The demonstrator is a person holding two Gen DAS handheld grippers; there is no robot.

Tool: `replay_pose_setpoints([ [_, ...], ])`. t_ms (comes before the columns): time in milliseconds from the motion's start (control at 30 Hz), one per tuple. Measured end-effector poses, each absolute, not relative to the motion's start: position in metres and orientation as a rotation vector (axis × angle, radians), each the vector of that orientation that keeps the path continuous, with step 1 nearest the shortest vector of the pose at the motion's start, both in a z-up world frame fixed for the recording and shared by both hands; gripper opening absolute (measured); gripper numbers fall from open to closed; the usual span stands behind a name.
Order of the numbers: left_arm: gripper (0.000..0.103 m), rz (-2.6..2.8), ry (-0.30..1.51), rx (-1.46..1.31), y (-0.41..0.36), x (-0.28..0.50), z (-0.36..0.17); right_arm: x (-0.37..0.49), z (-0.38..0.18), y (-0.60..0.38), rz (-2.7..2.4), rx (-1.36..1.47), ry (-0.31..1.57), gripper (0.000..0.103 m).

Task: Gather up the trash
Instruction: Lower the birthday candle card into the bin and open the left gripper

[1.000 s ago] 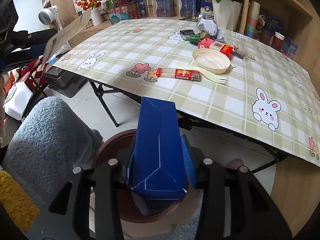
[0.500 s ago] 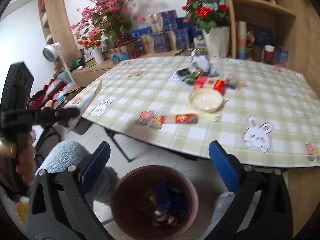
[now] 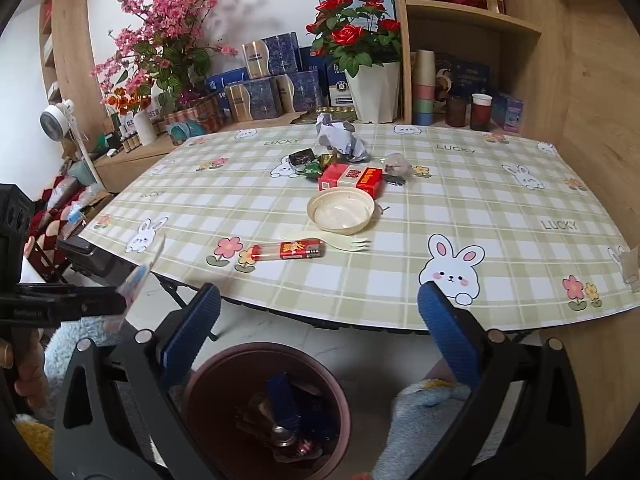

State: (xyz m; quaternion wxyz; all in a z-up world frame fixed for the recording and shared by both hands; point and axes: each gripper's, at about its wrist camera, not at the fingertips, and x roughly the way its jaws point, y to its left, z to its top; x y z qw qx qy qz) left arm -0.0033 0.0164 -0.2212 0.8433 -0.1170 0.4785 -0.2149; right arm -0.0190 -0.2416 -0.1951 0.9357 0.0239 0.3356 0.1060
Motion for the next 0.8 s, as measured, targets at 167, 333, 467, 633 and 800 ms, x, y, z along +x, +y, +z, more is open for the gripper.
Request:
replay_pose_setpoints([
  [167, 0.043, -0.461, 1.059, -0.247, 0.01, -0.002, -0.234, -0.018, -0.201, -0.242, 0.219, 0.061, 0.705, 0.097],
  [333, 0.043, -0.467, 1.063, -0.229, 0.006, -0.003, -0.235, -0.018, -0.202, -0.245, 0.206, 0.062, 0.711, 0.097],
  [467, 0.063, -0.475, 1.047, -0.218, 0.003, -0.005, -0.232, -0.016, -0.206, -0.244, 0.195, 0.055, 0.721, 0.097],
  [633, 0.075, -0.387, 0.927, -0.188, 0.011, -0.01, -0.216, -0.017, -0.209, -0.239, 0.214, 0.041, 0.731, 0.097],
  [800, 0.092, -0.25, 0.741, -0.147, 0.025, -0.02, -0.194, -0.018, -0.208, -0.234, 0.232, 0.027, 0.721, 0.097],
])
